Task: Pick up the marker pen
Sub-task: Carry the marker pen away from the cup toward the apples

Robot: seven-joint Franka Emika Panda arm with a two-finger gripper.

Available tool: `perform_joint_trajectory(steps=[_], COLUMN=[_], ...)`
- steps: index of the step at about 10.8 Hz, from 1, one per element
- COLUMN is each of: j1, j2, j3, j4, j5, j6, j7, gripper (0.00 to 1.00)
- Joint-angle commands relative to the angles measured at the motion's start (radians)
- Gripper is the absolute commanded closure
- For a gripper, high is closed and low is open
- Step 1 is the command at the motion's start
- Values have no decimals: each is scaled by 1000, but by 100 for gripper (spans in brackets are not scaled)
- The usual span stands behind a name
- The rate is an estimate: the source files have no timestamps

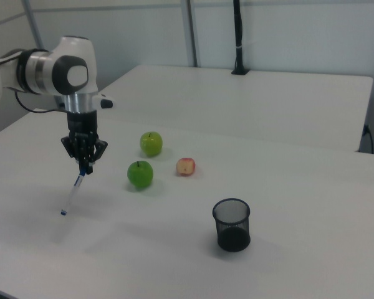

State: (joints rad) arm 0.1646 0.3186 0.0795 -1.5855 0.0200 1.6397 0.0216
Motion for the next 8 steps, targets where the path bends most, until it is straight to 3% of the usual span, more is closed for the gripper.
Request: perform_joint_trajectory(steps=[1, 8], j1=[24, 36], j2=[75, 158], j3=[-14, -14], j4=[-7, -7], j5=[14, 9], j6=[75, 152], j7=[23, 23], gripper=[95, 94])
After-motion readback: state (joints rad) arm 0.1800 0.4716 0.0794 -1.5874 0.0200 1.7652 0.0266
